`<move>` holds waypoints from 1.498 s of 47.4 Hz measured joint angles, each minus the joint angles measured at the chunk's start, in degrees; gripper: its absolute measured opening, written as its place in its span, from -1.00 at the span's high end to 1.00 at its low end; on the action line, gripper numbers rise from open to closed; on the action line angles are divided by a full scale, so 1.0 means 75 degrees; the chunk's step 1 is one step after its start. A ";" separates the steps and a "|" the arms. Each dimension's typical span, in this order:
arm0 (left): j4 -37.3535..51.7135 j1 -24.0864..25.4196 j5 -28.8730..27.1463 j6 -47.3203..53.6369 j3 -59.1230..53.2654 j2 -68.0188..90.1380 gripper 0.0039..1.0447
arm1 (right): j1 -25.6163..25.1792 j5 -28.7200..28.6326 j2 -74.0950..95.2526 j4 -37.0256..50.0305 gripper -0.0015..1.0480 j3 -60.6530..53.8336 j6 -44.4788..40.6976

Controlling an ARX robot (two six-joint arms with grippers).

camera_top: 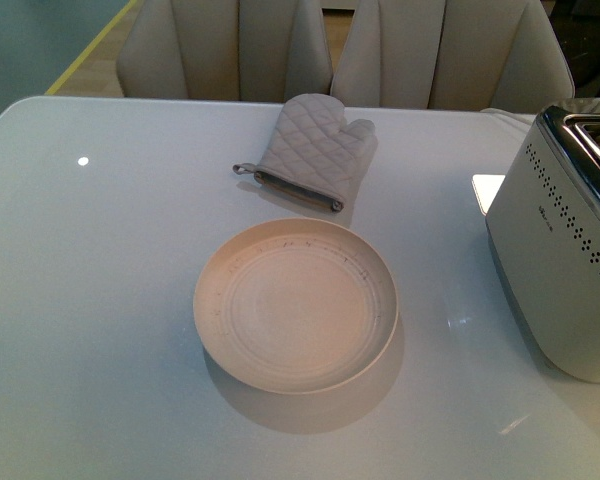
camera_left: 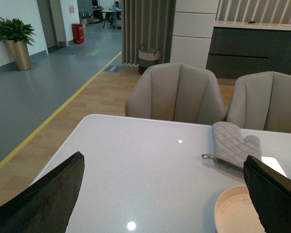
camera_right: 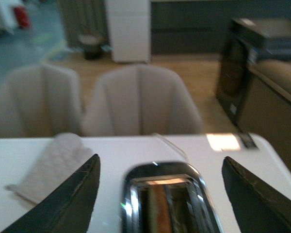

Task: Put bread into toaster

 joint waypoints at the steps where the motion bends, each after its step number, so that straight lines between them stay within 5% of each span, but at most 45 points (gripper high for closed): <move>1: -0.0003 0.0000 0.0003 0.0000 0.0000 0.0000 -0.87 | 0.0041 -0.0143 -0.0128 0.0283 -0.31 -0.0192 -0.0006; 18: -0.0003 0.0000 0.0003 0.0000 0.0000 0.0000 -0.87 | 0.0143 -0.0329 -0.1501 0.0968 0.96 -0.2209 -0.0032; 71: -0.0003 0.0000 0.0000 0.0000 0.0000 0.0000 -0.87 | 0.0143 -0.0332 -0.5319 -0.1262 0.96 -0.3599 -0.0003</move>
